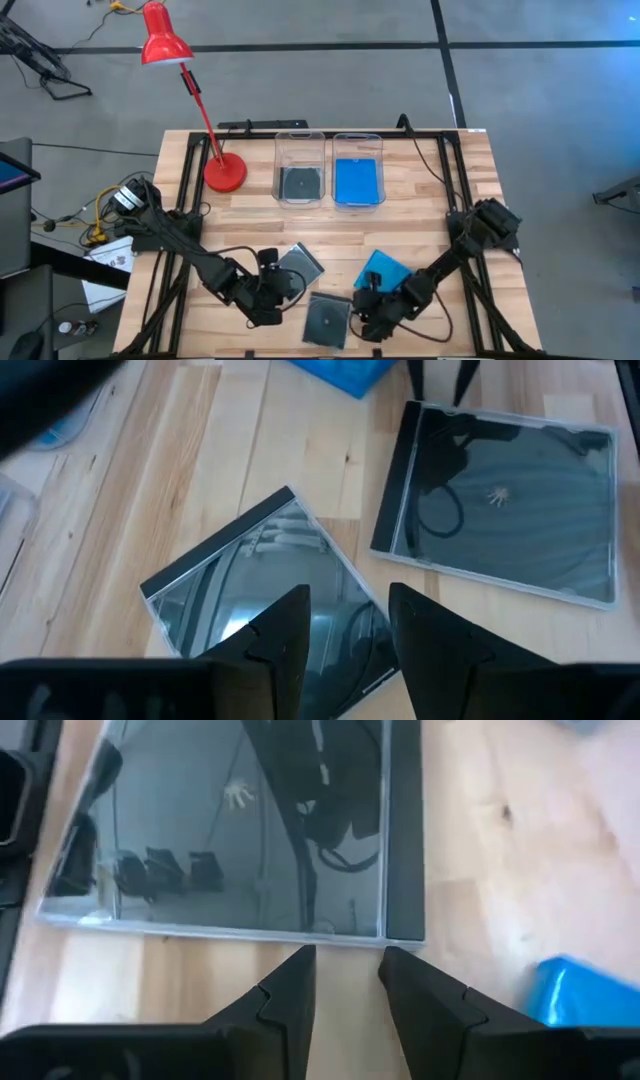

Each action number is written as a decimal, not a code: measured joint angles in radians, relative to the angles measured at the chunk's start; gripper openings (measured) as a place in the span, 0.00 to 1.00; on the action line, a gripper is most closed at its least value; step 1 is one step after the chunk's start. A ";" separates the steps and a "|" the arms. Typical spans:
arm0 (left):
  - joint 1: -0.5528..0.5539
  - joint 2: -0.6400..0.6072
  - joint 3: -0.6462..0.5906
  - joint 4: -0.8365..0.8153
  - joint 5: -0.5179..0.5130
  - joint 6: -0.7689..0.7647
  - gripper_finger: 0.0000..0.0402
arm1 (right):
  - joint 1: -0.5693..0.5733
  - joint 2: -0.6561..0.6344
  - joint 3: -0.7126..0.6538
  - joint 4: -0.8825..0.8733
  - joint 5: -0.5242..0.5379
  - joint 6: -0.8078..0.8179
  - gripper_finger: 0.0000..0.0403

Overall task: Pick & place jewel cases by type
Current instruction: Put the top black cd case into the left transparent bin

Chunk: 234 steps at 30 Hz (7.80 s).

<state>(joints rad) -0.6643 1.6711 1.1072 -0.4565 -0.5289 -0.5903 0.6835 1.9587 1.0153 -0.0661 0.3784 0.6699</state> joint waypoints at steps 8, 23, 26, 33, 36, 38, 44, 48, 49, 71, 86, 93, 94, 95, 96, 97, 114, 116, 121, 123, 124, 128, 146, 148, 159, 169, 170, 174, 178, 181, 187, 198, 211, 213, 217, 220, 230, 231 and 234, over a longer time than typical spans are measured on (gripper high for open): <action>0.000 0.000 0.002 -0.208 -0.011 -0.090 0.33 | -0.105 0.001 -0.001 0.033 -0.069 -0.076 0.29; 0.139 -0.002 -0.085 -0.390 0.030 -0.155 0.33 | -0.128 -0.026 0.034 -0.030 0.035 -0.107 0.29; 0.173 -0.002 -0.188 -0.284 0.097 -0.157 0.33 | -0.133 -0.026 0.058 -0.021 0.043 -0.149 0.29; 0.180 -0.010 -0.342 -0.096 0.125 -0.221 0.33 | -0.166 -0.027 0.085 -0.002 0.040 -0.207 0.29; 0.161 -0.014 -0.353 -0.098 0.101 -0.235 0.33 | -0.192 -0.022 0.085 0.027 0.008 -0.208 0.29; 0.155 -0.021 -0.354 -0.095 0.102 -0.235 0.33 | -0.210 -0.021 0.085 0.051 -0.028 -0.209 0.29; 0.136 -0.050 -0.359 -0.068 0.133 -0.235 0.33 | -0.241 -0.004 0.085 0.083 -0.066 -0.207 0.29; 0.119 -0.055 -0.359 -0.054 0.159 -0.242 0.33 | -0.232 -0.004 0.087 0.068 -0.070 -0.193 0.29; 0.114 -0.055 -0.359 -0.053 0.160 -0.245 0.33 | -0.232 -0.005 0.087 0.073 -0.071 -0.192 0.29; 0.055 -0.054 -0.359 0.120 0.247 -0.241 0.33 | -0.280 0.054 0.089 0.064 -0.086 -0.146 0.29; 0.014 -0.054 -0.358 0.189 0.207 -0.241 0.33 | -0.373 0.057 0.087 0.054 -0.098 -0.173 0.29; 0.015 -0.054 -0.357 0.186 0.183 -0.241 0.33 | -0.444 0.059 0.086 0.085 -0.132 -0.198 0.29; 0.015 -0.054 -0.357 0.186 0.183 -0.241 0.33 | -0.453 0.059 0.086 0.093 -0.140 -0.202 0.29; 0.015 -0.054 -0.357 0.186 0.183 -0.241 0.33 | -0.461 0.059 0.086 0.105 -0.150 -0.207 0.29; 0.015 -0.054 -0.357 0.186 0.183 -0.241 0.33 | -0.469 0.059 0.086 0.117 -0.163 -0.209 0.29; 0.015 -0.054 -0.357 0.186 0.183 -0.241 0.33 | -0.477 0.059 0.086 0.127 -0.171 -0.216 0.29; -0.009 -0.059 -0.375 0.066 0.199 -0.390 0.33 | -0.473 0.056 0.089 0.059 -0.198 -0.210 0.29; -0.009 -0.059 -0.380 0.099 0.195 -0.371 0.33 | -0.472 0.057 0.087 0.080 -0.202 -0.209 0.29; -0.009 -0.056 -0.381 0.150 0.199 -0.371 0.33 | -0.482 0.060 0.086 0.154 -0.235 -0.212 0.29; -0.009 -0.056 -0.381 0.158 0.201 -0.372 0.33 | -0.489 0.060 0.086 0.153 -0.233 -0.222 0.29; -0.009 -0.056 -0.381 0.163 0.202 -0.376 0.33 | -0.495 0.060 0.086 0.153 -0.231 -0.223 0.29; -0.009 -0.055 -0.381 0.158 0.211 -0.398 0.33 | -0.510 0.060 0.086 0.143 -0.230 -0.223 0.29; -0.040 -0.056 -0.378 0.074 0.185 -0.400 0.33 | -0.420 0.049 0.088 0.070 -0.101 -0.436 0.29; -0.040 -0.056 -0.378 0.073 0.184 -0.400 0.33 | -0.415 0.040 0.088 0.045 -0.094 -0.435 0.29; -0.040 -0.055 -0.380 0.070 0.172 -0.400 0.33 | -0.375 0.016 0.084 0.047 -0.065 -0.515 0.29; -0.040 -0.055 -0.380 0.070 0.161 -0.400 0.33 | -0.317 -0.003 0.086 0.023 -0.092 -0.524 0.29; -0.040 -0.055 -0.380 0.071 0.158 -0.394 0.33 | -0.316 -0.003 0.085 0.013 -0.108 -0.519 0.29; -0.036 -0.055 -0.382 0.066 0.103 -0.349 0.33 | -0.314 -0.003 0.085 -0.021 -0.123 -0.490 0.29; -0.014 -0.054 -0.383 0.065 0.092 -0.286 0.33 | -0.310 -0.003 0.086 -0.009 -0.125 -0.508 0.29; 0.006 -0.055 -0.382 0.070 0.123 -0.248 0.33 | -0.324 -0.002 0.086 -0.018 -0.171 -0.489 0.29; 0.023 -0.057 -0.381 0.091 0.174 -0.207 0.33 | -0.383 0.010 0.087 -0.030 -0.209 -0.488 0.29; 0.026 -0.054 -0.382 0.134 0.176 -0.171 0.33 | -0.491 0.010 0.087 -0.013 -0.341 -0.522 0.29; 0.040 -0.053 -0.381 0.302 0.181 -0.074 0.33 | -0.504 0.010 0.087 0.091 -0.383 -0.583 0.29; 0.050 -0.050 -0.381 0.302 0.176 -0.072 0.33 | -0.508 0.010 0.087 0.113 -0.380 -0.592 0.29; 0.074 -0.048 -0.381 0.294 0.122 -0.048 0.33 | -0.516 0.010 0.087 0.124 -0.334 -0.576 0.29; 0.095 -0.058 -0.381 0.289 0.088 0.009 0.33 | -0.515 -0.002 0.087 0.120 -0.325 -0.563 0.29; 0.260 -0.058 -0.367 0.354 0.098 0.202 0.33 | -0.406 -0.005 0.088 0.178 -0.405 -0.601 0.29; 0.279 -0.058 -0.367 0.362 0.098 0.215 0.33 | -0.394 -0.005 0.088 0.197 -0.405 -0.613 0.29; 0.333 -0.059 -0.367 0.373 0.107 0.236 0.33 | -0.362 -0.005 0.088 0.258 -0.410 -0.633 0.29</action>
<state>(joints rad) -0.3312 1.6123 0.7406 -0.0837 -0.4219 -0.3547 0.3215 1.9541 1.1030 0.1923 -0.0316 0.0365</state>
